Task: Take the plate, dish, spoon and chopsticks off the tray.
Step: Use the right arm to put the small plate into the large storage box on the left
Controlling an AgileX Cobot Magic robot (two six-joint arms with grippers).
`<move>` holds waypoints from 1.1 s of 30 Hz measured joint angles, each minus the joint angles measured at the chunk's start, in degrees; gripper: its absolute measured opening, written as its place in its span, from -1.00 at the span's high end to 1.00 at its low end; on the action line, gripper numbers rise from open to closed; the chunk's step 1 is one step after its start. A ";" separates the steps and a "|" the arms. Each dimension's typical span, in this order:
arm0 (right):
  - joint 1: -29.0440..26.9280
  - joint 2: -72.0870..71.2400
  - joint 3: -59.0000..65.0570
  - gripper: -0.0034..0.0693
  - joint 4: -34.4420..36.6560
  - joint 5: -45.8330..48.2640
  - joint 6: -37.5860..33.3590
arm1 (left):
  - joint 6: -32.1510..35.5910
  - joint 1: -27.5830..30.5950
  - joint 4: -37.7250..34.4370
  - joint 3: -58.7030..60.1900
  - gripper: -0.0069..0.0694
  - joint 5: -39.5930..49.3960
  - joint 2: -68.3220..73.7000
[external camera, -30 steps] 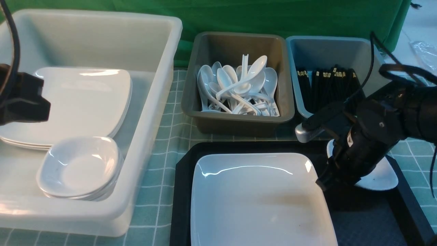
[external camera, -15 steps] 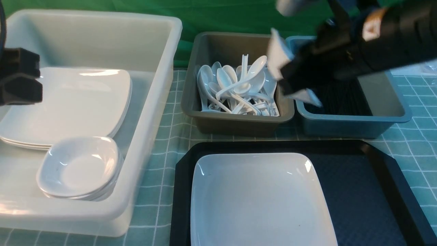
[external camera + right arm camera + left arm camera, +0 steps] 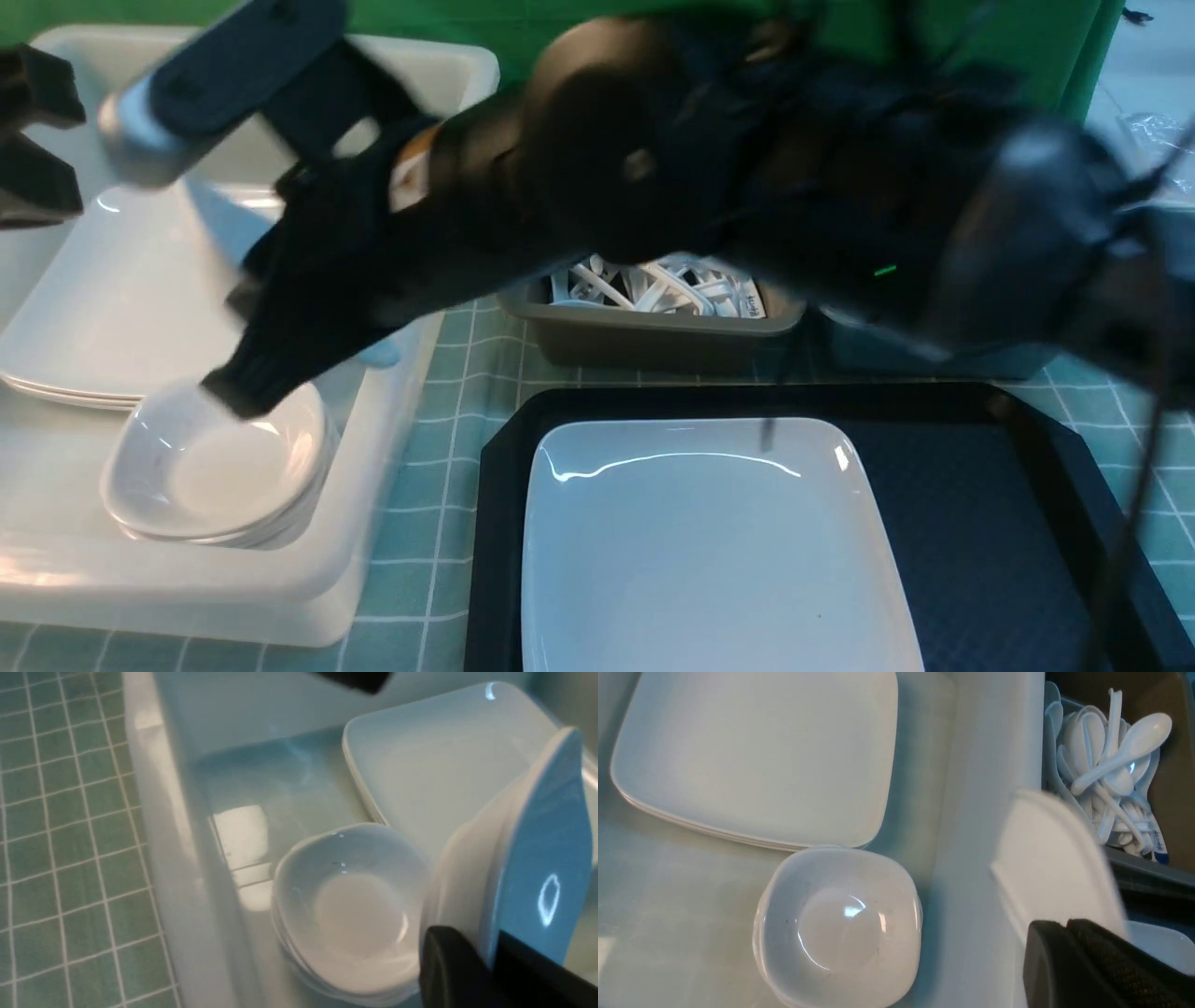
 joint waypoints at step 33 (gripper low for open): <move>2.95 9.03 -3.91 -0.56 -1.36 1.45 -0.91 | -4.54 0.00 6.60 0.00 0.79 0.58 0.00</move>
